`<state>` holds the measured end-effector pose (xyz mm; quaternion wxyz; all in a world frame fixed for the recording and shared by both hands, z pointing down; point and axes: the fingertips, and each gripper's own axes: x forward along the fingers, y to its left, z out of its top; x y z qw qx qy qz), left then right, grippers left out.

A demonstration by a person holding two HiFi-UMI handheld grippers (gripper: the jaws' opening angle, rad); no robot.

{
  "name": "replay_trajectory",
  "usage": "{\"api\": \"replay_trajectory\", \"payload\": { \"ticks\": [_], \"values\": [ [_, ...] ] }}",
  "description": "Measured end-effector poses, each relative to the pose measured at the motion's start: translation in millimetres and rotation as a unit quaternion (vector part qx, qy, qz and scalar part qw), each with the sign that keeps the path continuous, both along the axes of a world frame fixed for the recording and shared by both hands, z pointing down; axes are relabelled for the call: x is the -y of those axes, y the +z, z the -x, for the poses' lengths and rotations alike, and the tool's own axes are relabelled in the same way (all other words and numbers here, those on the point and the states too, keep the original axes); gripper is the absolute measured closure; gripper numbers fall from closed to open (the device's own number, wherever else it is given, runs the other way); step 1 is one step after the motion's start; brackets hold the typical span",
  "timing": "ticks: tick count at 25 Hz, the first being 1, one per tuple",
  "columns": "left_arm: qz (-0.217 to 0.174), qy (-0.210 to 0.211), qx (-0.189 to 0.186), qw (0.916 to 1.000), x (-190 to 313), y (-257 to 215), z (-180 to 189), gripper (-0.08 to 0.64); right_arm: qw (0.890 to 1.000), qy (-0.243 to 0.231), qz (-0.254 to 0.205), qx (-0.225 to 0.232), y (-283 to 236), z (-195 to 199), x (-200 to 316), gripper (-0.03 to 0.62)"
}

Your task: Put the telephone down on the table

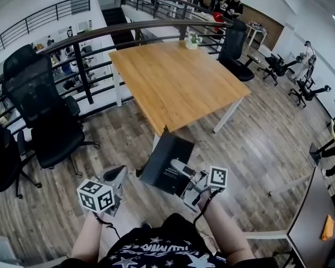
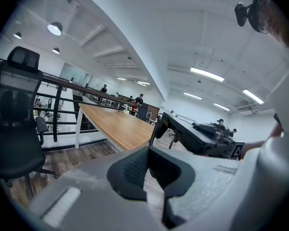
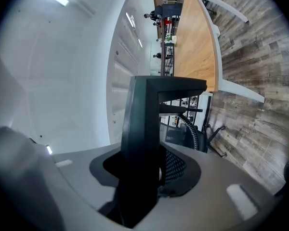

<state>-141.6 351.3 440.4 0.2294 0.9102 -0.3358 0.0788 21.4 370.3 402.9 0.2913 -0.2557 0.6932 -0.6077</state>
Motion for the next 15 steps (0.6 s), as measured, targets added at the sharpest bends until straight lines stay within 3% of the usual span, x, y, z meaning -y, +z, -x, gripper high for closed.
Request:
{"api": "replay_trajectory", "payload": {
  "ticks": [7,15],
  "values": [
    [0.007,-0.003,-0.005,1.0000,22,18,-1,0.558,1.000,0.000,0.005,-0.006,19,-3,27,0.430],
    [0.024,-0.045,0.005,0.9987,96,42,-11,0.558,1.000,-0.026,0.002,0.011,46,-21,123,0.430]
  ]
}}
